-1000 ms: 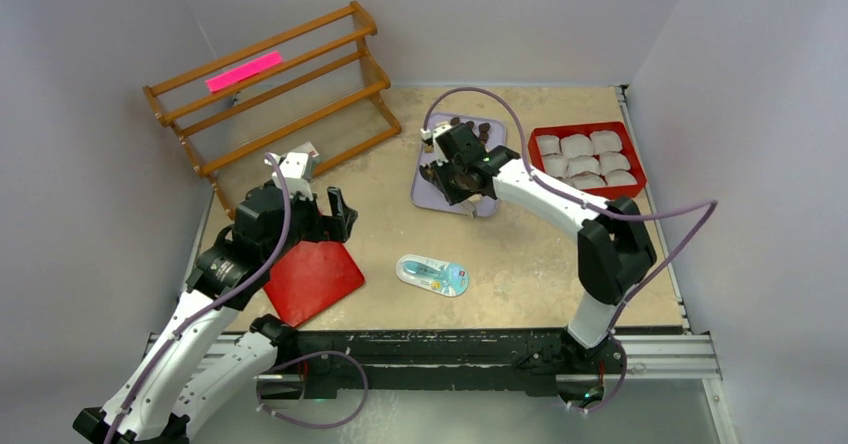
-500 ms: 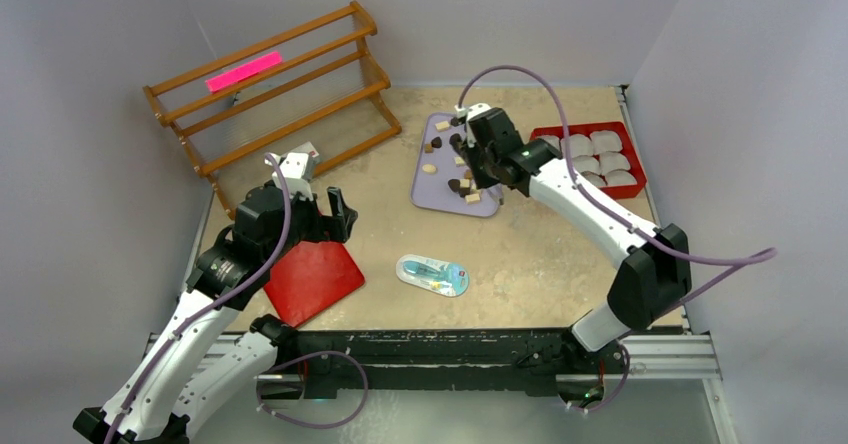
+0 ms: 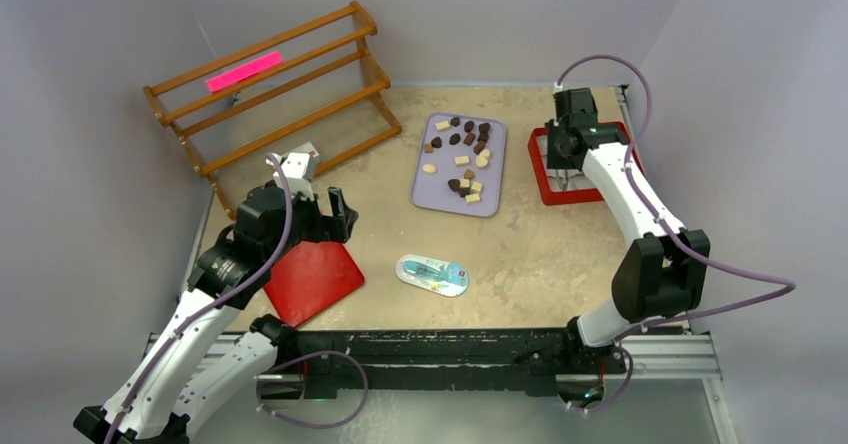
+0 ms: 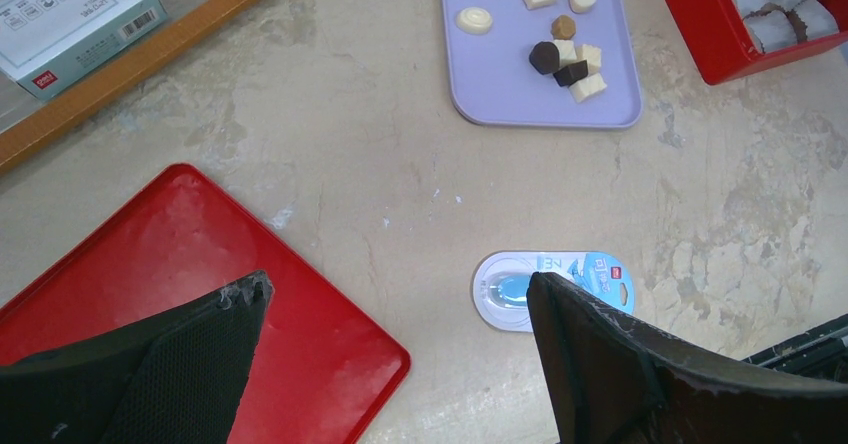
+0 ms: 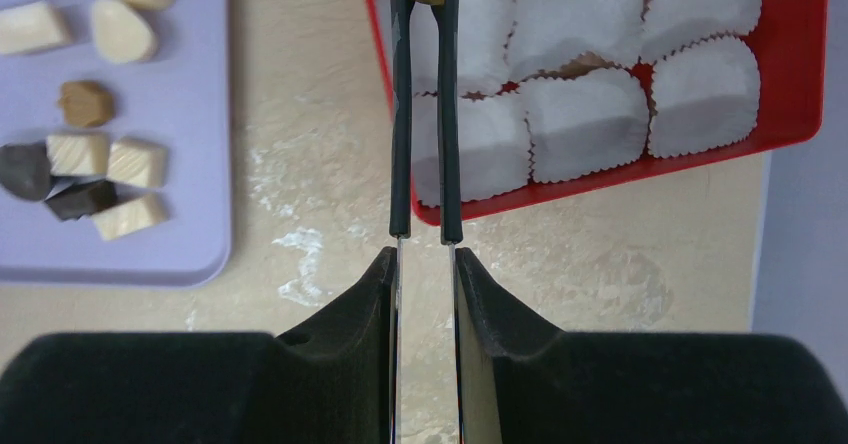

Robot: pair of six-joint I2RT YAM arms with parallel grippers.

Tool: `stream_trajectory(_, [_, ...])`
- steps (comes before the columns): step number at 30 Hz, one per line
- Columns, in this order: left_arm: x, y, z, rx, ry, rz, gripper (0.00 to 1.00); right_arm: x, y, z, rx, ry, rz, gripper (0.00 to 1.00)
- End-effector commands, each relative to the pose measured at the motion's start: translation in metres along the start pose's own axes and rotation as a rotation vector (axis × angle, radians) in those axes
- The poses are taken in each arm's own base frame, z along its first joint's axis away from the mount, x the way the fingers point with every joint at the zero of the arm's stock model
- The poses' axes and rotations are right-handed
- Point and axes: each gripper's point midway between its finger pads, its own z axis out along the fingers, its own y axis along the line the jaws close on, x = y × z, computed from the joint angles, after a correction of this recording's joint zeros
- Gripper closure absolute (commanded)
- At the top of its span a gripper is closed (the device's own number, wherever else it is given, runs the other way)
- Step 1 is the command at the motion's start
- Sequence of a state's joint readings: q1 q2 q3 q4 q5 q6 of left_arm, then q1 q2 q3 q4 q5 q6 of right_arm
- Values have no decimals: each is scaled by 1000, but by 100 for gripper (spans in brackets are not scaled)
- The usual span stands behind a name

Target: Pack the chocolate

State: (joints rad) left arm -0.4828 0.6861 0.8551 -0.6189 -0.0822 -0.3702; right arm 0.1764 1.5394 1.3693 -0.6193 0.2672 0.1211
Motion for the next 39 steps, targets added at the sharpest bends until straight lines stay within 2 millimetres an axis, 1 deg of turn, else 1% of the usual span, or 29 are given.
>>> stream_trajectory(1, [-5, -3, -1, 18, -24, 13, 1, -19, -10, 3, -31, -30, 98, 85])
stream_trajectory(9, [-5, -4, 0, 24, -21, 15, 1, -30, -17, 28, -51, -15, 143, 83])
stream_trajectory(19, [-5, -4, -1, 25, -24, 15, 1, -34, -22, 51, -31, 0, 119, 79])
stream_trajectory(22, [-6, -4, -2, 26, -29, 15, 1, -35, -22, 57, -34, 7, 118, 78])
stream_trajectory(27, [-6, -4, -2, 27, -28, 15, 1, -38, -14, 65, -76, -1, 82, 75])
stream_trajectory(34, [-6, -7, -2, 41, -28, 16, 2, -30, -21, 76, -42, 34, 52, 74])
stream_trajectory(39, [-5, -7, -3, 41, -27, 17, 2, -22, -20, 79, -41, 65, 66, 72])
